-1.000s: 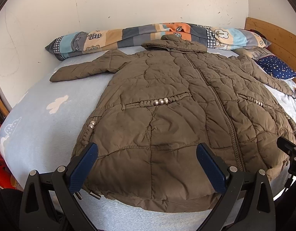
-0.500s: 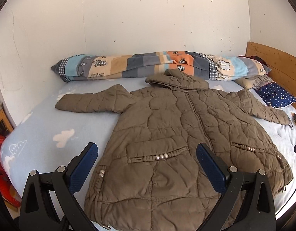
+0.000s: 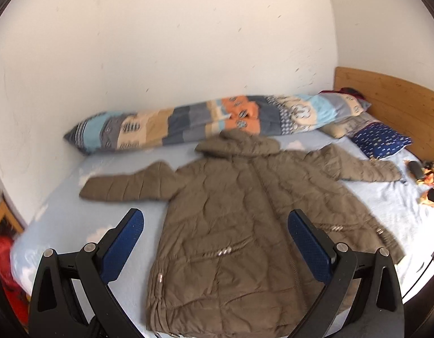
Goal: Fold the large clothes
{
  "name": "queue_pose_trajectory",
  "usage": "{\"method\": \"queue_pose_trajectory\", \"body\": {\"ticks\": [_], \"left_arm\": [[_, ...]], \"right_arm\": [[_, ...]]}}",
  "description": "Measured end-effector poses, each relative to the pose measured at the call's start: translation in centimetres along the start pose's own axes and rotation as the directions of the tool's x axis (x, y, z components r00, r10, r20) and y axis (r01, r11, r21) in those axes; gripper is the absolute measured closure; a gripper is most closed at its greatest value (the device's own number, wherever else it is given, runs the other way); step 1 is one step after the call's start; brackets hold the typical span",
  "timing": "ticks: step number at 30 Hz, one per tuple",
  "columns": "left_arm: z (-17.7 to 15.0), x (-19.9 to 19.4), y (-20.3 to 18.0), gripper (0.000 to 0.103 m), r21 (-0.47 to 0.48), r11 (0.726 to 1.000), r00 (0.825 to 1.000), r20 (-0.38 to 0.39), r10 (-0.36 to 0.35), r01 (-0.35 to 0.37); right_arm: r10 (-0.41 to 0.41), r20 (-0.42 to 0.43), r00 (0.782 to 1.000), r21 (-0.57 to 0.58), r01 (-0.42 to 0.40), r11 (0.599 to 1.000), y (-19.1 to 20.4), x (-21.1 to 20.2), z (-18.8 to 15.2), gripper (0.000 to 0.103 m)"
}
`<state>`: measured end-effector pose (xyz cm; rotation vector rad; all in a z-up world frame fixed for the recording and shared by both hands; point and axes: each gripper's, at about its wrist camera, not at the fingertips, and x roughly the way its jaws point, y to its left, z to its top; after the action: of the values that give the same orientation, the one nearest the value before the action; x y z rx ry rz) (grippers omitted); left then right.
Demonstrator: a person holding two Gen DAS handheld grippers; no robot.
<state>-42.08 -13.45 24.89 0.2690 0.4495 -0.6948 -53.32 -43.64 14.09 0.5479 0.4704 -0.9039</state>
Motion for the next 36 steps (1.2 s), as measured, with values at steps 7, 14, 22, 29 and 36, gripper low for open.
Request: {"method": "queue_pose_trajectory", "body": {"ticks": [7, 14, 22, 29, 36], "left_arm": [[7.0, -3.9, -2.0, 0.001, -0.005, 0.992, 0.991, 0.053, -0.126, 0.126], [12.1, -2.6, -2.3, 0.001, -0.075, 0.978, 0.98, 0.038, -0.194, 0.196], [11.2, 8.7, -1.4, 0.001, -0.184, 0.968, 0.977, -0.096, -0.189, 0.169], [6.3, 19.1, -0.1, 0.001, -0.139, 0.985, 0.982, -0.148, -0.121, 0.1], [2.7, 25.2, 1.1, 0.001, -0.179, 0.975, 0.967, -0.194, -0.164, 0.129]], "right_arm": [[0.078, 0.135, 0.988, -0.035, -0.074, 0.997, 0.7, -5.8, 5.4, 0.003], [0.122, 0.2, 0.972, 0.032, -0.131, 0.991, -1.6, -6.9, 11.3, 0.0], [0.115, 0.126, 0.985, 0.201, -0.139, 0.97, -5.9, 0.2, 14.0, 0.0], [0.104, 0.049, 0.993, 0.401, -0.115, 0.909, -11.5, 10.5, 16.2, 0.004], [0.026, -0.04, 0.999, 0.548, 0.0, 0.836, -19.1, 20.0, 16.3, 0.017]]}}
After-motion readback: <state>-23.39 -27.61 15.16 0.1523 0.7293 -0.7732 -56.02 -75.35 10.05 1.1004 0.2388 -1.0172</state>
